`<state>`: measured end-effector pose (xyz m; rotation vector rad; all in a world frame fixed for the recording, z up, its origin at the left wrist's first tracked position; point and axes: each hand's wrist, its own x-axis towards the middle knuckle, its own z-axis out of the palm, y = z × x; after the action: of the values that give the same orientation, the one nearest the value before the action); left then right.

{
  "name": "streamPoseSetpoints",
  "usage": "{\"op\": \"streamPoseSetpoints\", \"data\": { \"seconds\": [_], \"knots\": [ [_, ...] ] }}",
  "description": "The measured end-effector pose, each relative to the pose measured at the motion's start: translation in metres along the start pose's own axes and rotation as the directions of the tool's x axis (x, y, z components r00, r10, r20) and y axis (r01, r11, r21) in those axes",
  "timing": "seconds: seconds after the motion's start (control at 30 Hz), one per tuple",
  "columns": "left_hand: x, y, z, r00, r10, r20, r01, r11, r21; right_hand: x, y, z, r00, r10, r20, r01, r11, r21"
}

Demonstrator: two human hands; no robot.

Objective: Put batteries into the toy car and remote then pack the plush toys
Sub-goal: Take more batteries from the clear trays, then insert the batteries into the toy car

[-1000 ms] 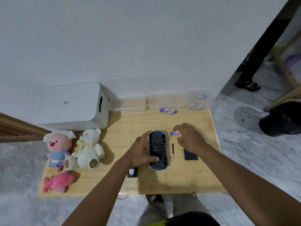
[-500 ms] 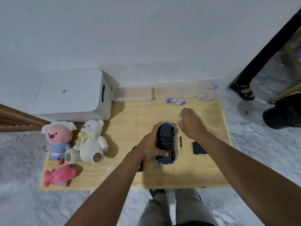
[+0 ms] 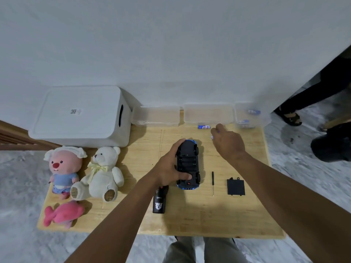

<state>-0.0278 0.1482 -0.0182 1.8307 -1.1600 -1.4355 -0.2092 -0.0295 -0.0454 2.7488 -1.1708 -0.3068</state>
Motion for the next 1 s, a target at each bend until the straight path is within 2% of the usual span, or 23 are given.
{"op": "streamPoseSetpoints", "data": {
  "seconds": [0.1,0.2,0.3,0.5,0.67,0.77,0.87,0.93,1.0],
  "knots": [
    [0.004,0.000,0.000,1.000,0.007,-0.010,-0.007,1.000,-0.015,0.002,0.002,-0.001,0.999,-0.032,-0.023,0.033,0.999,0.016],
    [0.007,0.001,0.000,1.000,0.003,-0.020,-0.004,1.000,-0.023,0.003,0.001,-0.008,0.999,0.000,-0.055,0.009,0.985,0.174],
    [0.007,0.002,0.000,1.000,-0.004,-0.018,0.004,0.999,-0.032,0.007,-0.006,-0.012,0.999,0.050,0.000,-0.048,0.948,0.316],
    [0.007,0.001,-0.003,1.000,0.001,-0.024,-0.002,0.999,-0.044,0.017,-0.016,-0.009,1.000,0.004,0.026,-0.009,0.983,0.183],
    [0.006,-0.001,-0.006,0.999,0.001,-0.043,-0.004,0.998,-0.063,0.006,-0.023,-0.006,0.998,0.054,0.029,-0.060,0.961,0.270],
    [0.005,-0.003,-0.007,0.999,-0.007,-0.044,0.003,0.997,-0.081,-0.005,-0.027,-0.009,0.973,0.232,-0.013,-0.207,0.893,0.400],
    [0.004,-0.003,-0.007,0.999,-0.012,-0.037,0.009,0.997,-0.082,-0.021,-0.028,-0.009,0.916,0.400,-0.015,-0.312,0.737,0.600],
    [0.004,-0.001,-0.007,1.000,-0.013,-0.026,0.011,0.997,-0.070,-0.035,-0.029,-0.009,0.925,0.377,0.045,-0.311,0.684,0.660],
    [0.004,-0.001,-0.007,1.000,-0.015,-0.017,0.014,0.998,-0.055,-0.046,-0.031,-0.006,0.946,0.285,0.154,-0.311,0.662,0.682]
  ]
}}
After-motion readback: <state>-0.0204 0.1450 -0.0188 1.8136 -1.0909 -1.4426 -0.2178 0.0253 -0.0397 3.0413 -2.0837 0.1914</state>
